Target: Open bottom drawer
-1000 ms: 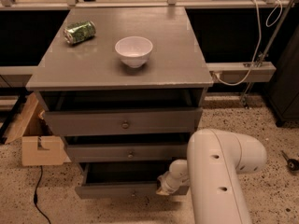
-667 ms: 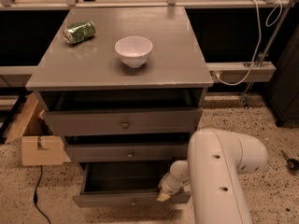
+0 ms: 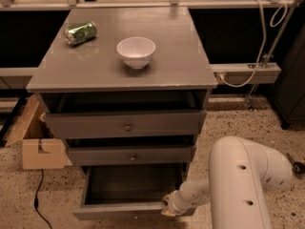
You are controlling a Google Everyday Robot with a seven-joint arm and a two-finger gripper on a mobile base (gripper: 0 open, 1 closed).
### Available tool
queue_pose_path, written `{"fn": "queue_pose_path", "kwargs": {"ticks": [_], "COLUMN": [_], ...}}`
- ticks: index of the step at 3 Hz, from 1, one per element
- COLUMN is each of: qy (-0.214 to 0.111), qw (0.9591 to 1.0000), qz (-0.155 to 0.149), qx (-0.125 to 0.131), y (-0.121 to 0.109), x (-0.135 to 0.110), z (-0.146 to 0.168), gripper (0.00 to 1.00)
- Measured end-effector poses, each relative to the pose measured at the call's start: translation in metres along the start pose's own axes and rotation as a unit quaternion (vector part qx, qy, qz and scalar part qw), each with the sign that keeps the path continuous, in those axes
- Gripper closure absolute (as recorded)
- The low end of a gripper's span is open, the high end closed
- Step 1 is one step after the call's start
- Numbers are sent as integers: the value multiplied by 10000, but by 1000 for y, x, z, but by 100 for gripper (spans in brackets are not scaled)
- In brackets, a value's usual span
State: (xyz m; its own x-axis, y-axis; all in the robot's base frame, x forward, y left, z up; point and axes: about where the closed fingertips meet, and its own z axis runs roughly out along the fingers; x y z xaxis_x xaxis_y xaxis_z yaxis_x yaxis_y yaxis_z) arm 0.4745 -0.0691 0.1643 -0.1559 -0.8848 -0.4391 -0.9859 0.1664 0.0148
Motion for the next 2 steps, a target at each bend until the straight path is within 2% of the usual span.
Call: {"fn": "queue_pose_path", "kwargs": {"ticks": [1, 2], "qy": [-1, -263], "qw": [10000, 9996], "qz": [0, 103], "qx": [0, -51], "y": [0, 20], "x": [-1, 8], "z": [-3, 0], "gripper": [100, 100]}}
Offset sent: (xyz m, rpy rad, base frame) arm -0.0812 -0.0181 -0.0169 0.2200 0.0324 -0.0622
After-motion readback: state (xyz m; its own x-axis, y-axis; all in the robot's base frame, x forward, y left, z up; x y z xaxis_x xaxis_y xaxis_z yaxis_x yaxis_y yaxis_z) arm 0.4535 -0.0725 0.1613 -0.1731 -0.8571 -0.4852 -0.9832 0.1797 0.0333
